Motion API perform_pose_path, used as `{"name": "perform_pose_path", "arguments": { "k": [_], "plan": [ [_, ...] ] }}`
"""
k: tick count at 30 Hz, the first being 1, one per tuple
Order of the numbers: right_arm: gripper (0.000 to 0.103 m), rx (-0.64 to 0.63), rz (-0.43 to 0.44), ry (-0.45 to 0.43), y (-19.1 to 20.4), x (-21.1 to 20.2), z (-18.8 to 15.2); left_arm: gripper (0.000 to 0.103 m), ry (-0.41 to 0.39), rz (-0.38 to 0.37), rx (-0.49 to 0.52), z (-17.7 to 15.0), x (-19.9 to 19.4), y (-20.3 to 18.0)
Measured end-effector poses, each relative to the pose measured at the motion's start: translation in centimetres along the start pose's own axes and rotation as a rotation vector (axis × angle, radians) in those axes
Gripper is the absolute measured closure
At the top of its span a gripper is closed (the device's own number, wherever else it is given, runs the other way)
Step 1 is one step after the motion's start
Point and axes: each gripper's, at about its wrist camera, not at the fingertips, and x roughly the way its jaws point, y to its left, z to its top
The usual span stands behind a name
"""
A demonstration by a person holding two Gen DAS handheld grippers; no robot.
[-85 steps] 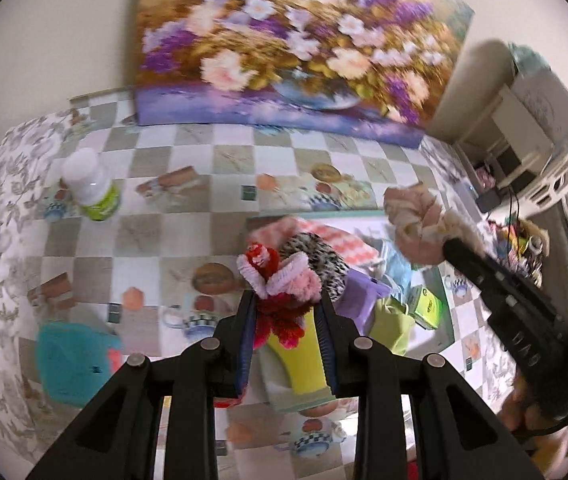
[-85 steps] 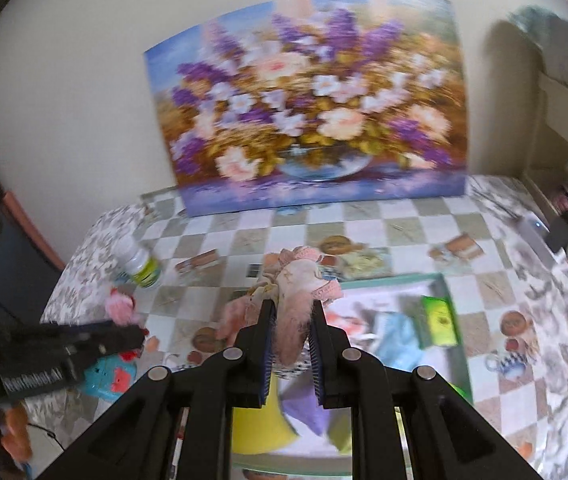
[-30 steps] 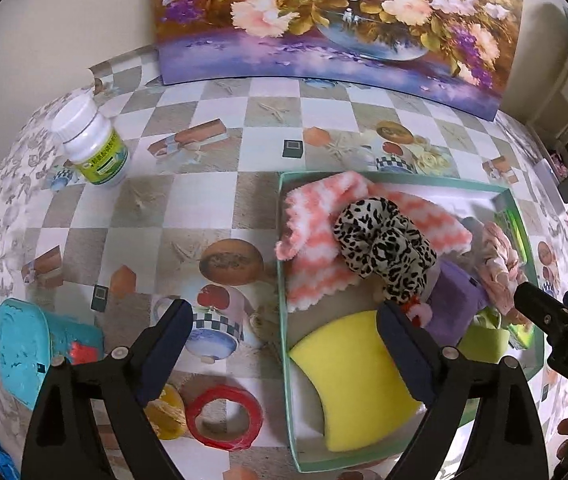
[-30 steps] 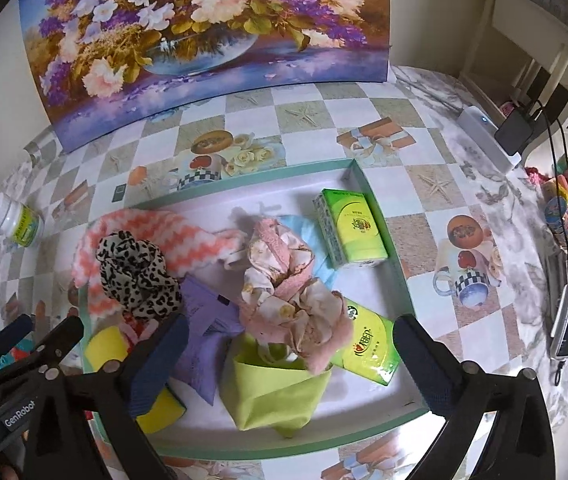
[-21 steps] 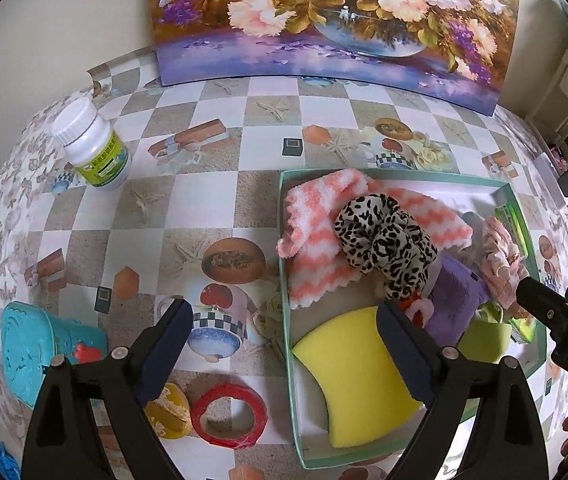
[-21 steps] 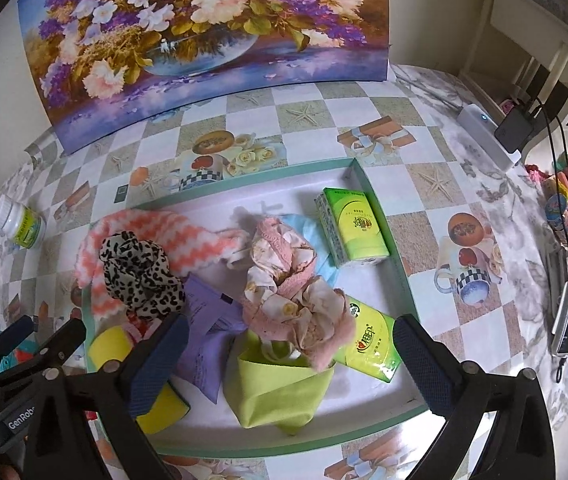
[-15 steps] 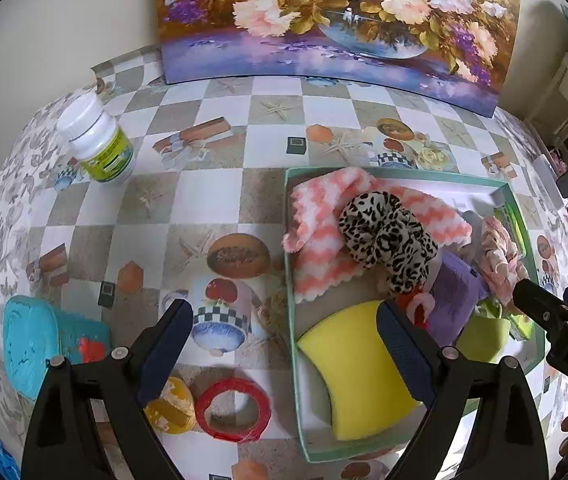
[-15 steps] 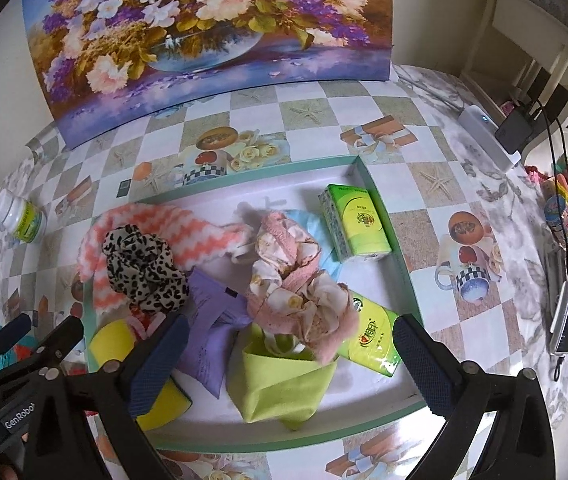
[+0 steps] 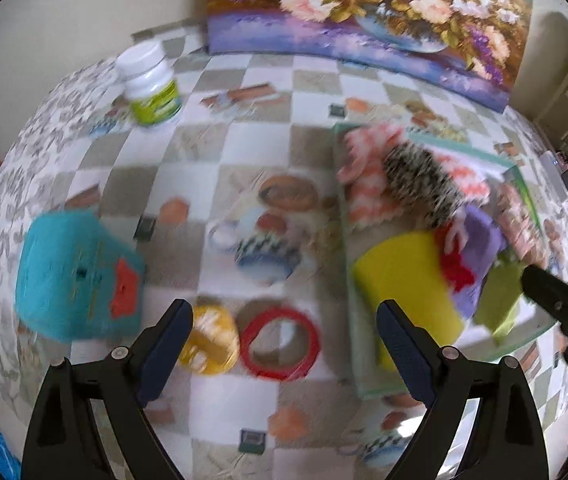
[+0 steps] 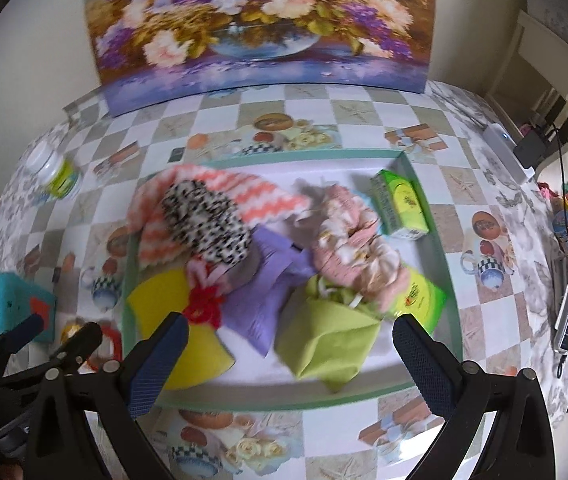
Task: Organize soft objects
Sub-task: 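Move the left gripper to the gold round tin beside the tray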
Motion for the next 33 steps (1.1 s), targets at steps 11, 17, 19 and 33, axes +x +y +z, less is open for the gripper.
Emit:
{"name": "perform_pose_path", "arguments": {
  "k": [11, 17, 19, 33],
  "plan": [
    [0.0, -0.076, 0.021, 0.025, 2.7, -0.1, -3.4, 0.01, 0.068, 0.0, -0.119, -3.4, 1.2, 3.4],
    [0.0, -0.108, 0.055, 0.039, 4.0, 0.2, -3.8, 0.01, 0.072, 0.016, -0.237, -4.0, 1.4, 5.9],
    [0.0, -0.109, 0.055, 0.046, 4.2, 0.4, -3.8, 0.01, 0.081, 0.021, -0.257, -4.0, 1.7, 6.3],
    [0.0, -0.132, 0.064, 0.051, 5.0, 0.5, -3.5, 0.01, 0.066, 0.112, -0.367, -3.2, 3.0, 7.9]
  ]
}}
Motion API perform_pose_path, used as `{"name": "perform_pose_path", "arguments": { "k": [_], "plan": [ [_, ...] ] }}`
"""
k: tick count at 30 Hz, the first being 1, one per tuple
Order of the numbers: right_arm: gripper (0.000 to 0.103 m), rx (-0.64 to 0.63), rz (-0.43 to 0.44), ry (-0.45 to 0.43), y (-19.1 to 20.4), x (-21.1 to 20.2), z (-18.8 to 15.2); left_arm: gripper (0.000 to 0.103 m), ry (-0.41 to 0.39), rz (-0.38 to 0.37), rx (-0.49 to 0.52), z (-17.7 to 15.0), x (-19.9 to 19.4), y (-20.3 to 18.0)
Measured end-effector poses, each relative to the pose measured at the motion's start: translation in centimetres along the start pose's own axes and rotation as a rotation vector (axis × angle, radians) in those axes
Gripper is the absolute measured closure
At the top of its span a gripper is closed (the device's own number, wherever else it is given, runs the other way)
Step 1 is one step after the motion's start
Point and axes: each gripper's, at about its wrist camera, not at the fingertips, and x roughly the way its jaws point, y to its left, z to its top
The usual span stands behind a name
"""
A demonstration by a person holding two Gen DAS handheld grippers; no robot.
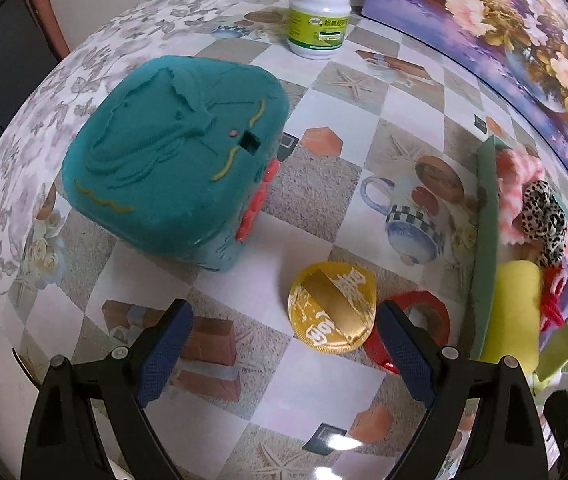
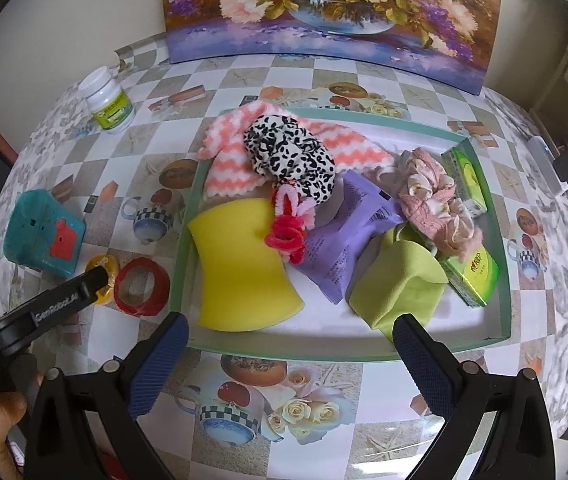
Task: Organize soft objects
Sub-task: 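Move the left gripper to the gold round tin beside the tray, then grasp the gold tin with the left gripper while the right reaches the red tape roll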
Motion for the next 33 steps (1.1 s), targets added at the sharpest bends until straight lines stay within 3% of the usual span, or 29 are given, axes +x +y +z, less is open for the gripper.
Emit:
{"name": "perform_pose_path", "arguments": {
  "k": [12, 25, 33],
  "plan": [
    [0.0, 0.003, 0.01, -0.006, -0.1, -0.2, 0.2, 0.011, -0.02, 0.051, 0.012, 1.1, 1.3, -2.1],
    [0.0, 0.004, 0.011, -0.006, -0.1, -0.2, 0.2, 0.054, 0.007, -0.088, -0.005, 1.1, 1.5, -2.0],
    [0.0, 0.004, 0.01, -0.006, 0.0, -0.2, 0.2, 0.055, 0.014, -0.105, -0.018, 1.0, 1.5, -1.8]
  ]
}}
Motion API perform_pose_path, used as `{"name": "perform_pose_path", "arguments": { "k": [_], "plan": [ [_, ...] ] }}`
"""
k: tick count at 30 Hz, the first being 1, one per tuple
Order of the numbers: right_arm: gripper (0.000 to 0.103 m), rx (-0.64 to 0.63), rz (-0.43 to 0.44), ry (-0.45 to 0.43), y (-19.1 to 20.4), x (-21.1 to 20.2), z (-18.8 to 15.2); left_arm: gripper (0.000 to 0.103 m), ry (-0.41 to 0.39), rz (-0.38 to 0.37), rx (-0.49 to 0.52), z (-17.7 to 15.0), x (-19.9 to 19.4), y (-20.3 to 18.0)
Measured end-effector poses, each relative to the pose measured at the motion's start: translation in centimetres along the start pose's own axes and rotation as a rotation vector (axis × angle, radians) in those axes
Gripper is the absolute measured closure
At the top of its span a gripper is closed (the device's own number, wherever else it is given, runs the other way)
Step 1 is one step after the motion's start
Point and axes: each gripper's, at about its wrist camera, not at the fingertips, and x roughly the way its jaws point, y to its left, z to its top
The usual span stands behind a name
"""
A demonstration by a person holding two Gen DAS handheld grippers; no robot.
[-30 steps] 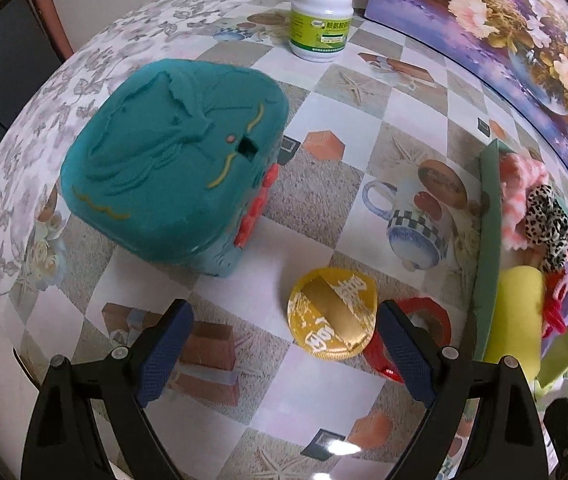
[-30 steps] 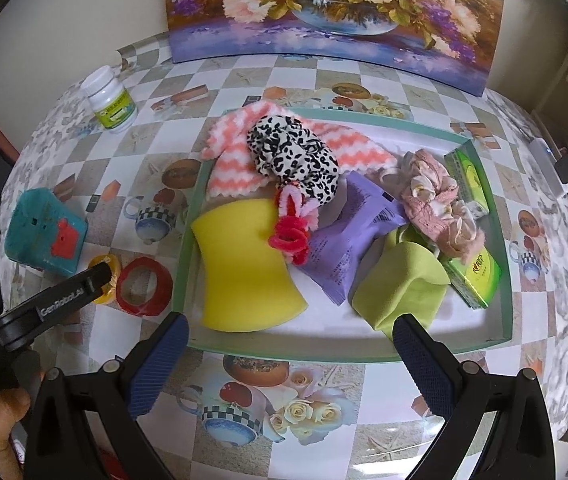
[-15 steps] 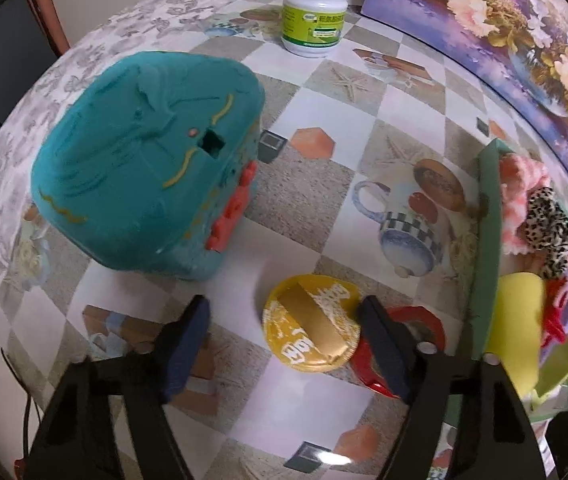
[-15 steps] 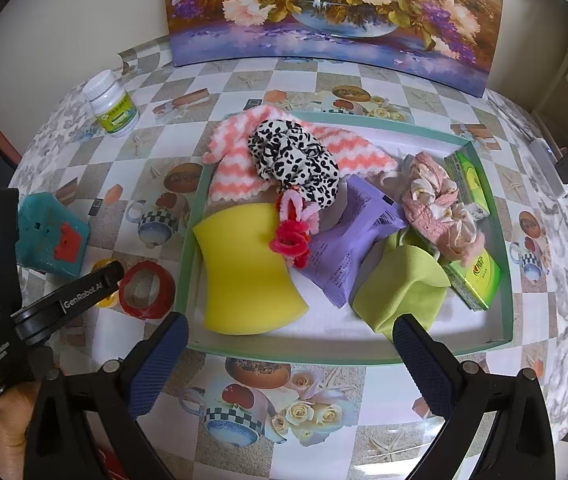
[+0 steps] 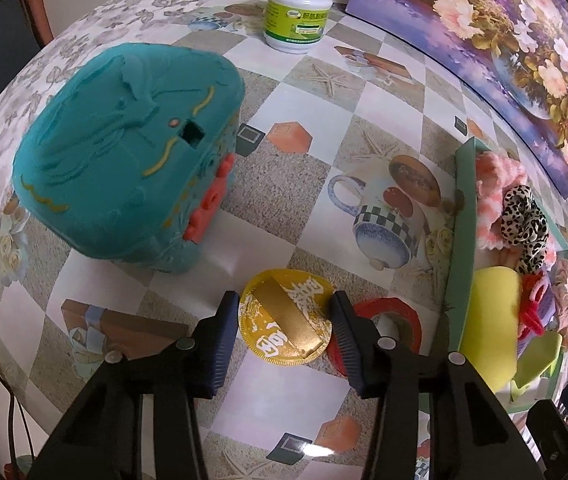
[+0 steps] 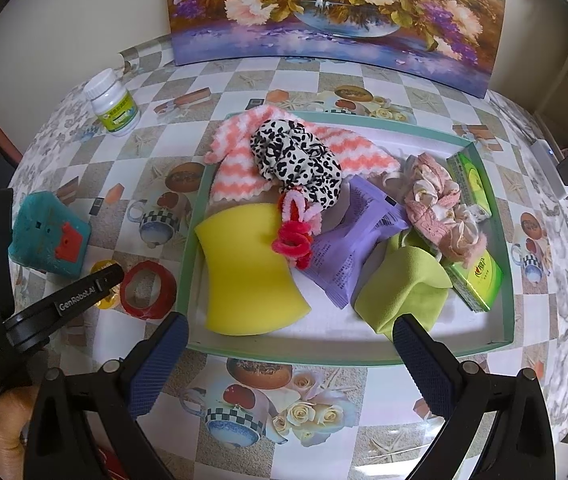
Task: Organize soft objects
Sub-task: 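Grasp the gold tin with the left gripper while the right reaches the red tape roll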
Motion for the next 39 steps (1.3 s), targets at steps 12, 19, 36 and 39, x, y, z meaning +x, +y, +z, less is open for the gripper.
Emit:
{"name": "perform_pose_path", "arguments": {
  "k": [12, 19, 36, 39],
  "plan": [
    [0.0, -0.012, 0.053, -0.039, 0.7, -0.7, 0.4, 0.055, 0.017, -0.043, -0.052, -0.9, -1.3, 1.9],
    [0.0, -0.127, 0.174, -0.054, 4.1, -0.5, 0.5, 0.055, -0.01, -0.041, -0.111, -1.2, -2.5, 3.6],
    [0.004, -0.337, 0.306, -0.031, 10.1, 1.4, 0.6, 0.055, -0.081, -0.09, -0.328, -2.8, -5.1, 9.6],
    [0.007, -0.364, 0.315, -0.01, 10.9, 2.2, 0.7, 0.055, -0.078, -0.099, -0.357, -2.8, -5.0, 10.2]
  ]
}}
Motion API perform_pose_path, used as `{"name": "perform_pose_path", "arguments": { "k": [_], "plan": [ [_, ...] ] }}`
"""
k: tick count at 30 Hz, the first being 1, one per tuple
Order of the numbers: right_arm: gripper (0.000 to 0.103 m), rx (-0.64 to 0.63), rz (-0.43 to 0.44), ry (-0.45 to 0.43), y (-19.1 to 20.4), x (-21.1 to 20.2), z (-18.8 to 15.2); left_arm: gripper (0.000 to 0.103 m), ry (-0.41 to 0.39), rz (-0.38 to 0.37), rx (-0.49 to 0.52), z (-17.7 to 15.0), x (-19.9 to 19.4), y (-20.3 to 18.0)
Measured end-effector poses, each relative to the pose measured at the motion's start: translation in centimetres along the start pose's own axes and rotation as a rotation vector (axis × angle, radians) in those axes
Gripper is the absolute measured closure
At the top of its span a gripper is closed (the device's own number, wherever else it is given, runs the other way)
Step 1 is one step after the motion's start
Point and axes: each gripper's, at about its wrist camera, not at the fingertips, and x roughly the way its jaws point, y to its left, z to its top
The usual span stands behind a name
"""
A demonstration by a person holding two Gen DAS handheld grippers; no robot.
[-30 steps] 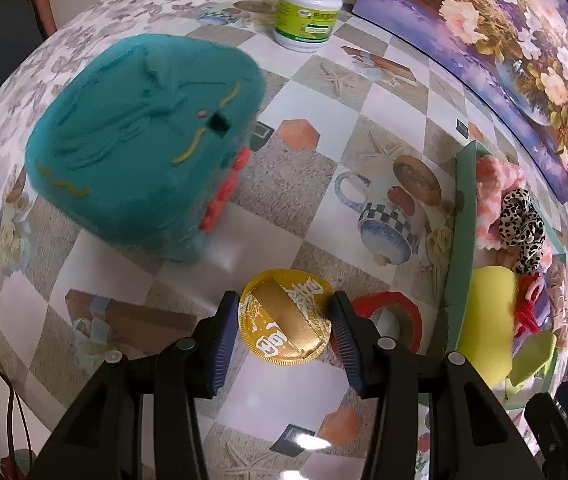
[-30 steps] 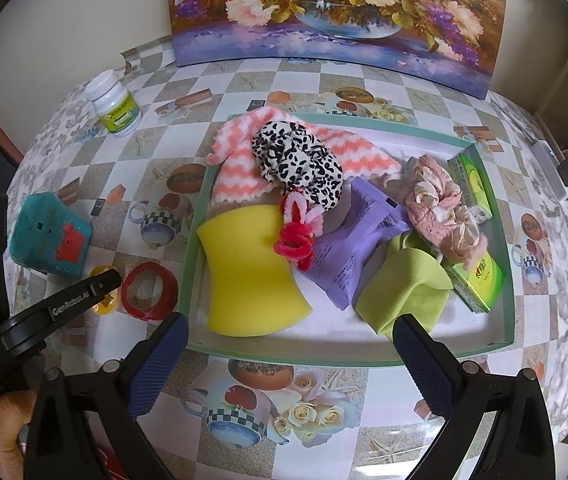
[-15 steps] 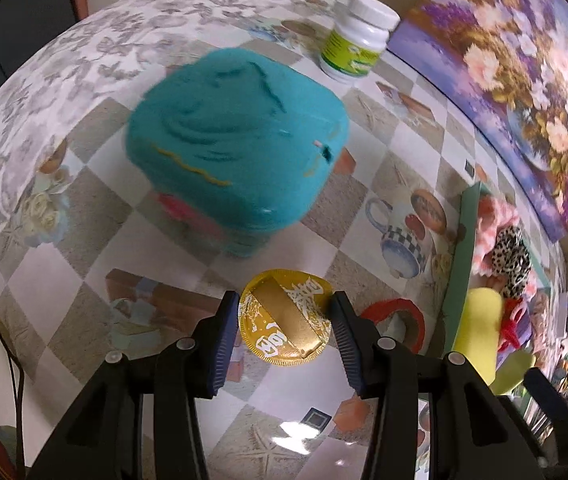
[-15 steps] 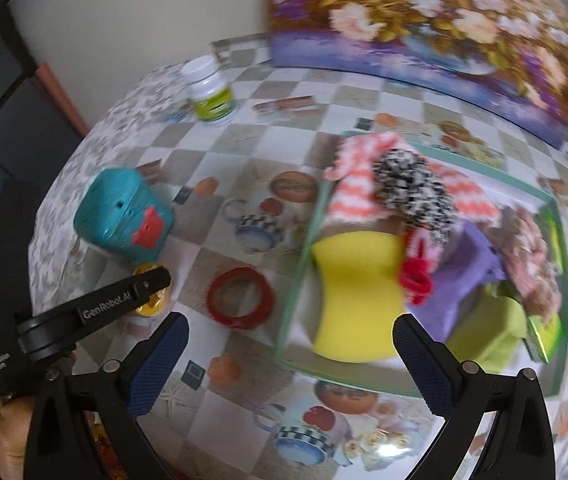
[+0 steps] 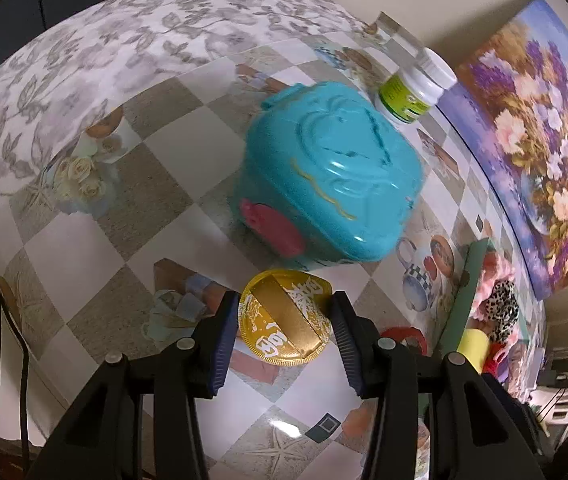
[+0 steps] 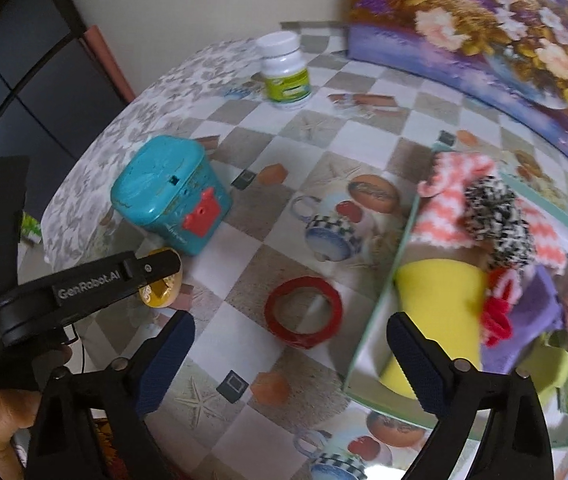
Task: Organize soft objects
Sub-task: 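Grasp the gold tin with the left gripper while the right reaches the red tape roll, then lift the gold tin with the left gripper while the right grasps the red tape roll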
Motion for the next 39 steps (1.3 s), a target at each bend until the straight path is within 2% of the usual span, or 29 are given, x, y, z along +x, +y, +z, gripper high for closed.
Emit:
{"name": "perform_pose_path", "arguments": {
  "k": [8, 18, 24, 32, 34, 36, 39],
  "plan": [
    [0.009, -0.045, -0.015, 0.078, 0.4, 2.4, 0.4, 0.055, 0.031, -0.022, -0.039, 0.2, 0.5, 0.9],
    [0.013, -0.095, -0.034, 0.134, 1.0, 4.3, 1.4, 0.055, 0.055, -0.043, -0.054, 0.4, 1.3, 0.9],
    [0.013, -0.122, -0.09, 0.171, 1.2, 5.4, 1.4, 0.055, 0.073, -0.053, -0.058, 0.5, 1.7, 0.8],
    [0.021, -0.139, -0.11, 0.192, 1.4, 6.7, 1.5, 0.055, 0.07, -0.052, -0.057, 0.4, 1.8, 0.5],
    [0.027, -0.136, -0.113, 0.191, 1.4, 6.9, 1.5, 0.055, 0.069, -0.05, -0.055, 0.4, 1.8, 0.5],
    [0.04, -0.125, -0.121, 0.202, 1.2, 7.4, 1.4, 0.055, 0.067, -0.049, -0.053, 0.4, 1.8, 0.4],
    [0.042, -0.109, -0.119, 0.203, 0.9, 7.6, 1.4, 0.055, 0.069, -0.048, -0.052, 0.5, 1.8, 0.5]
  ]
}}
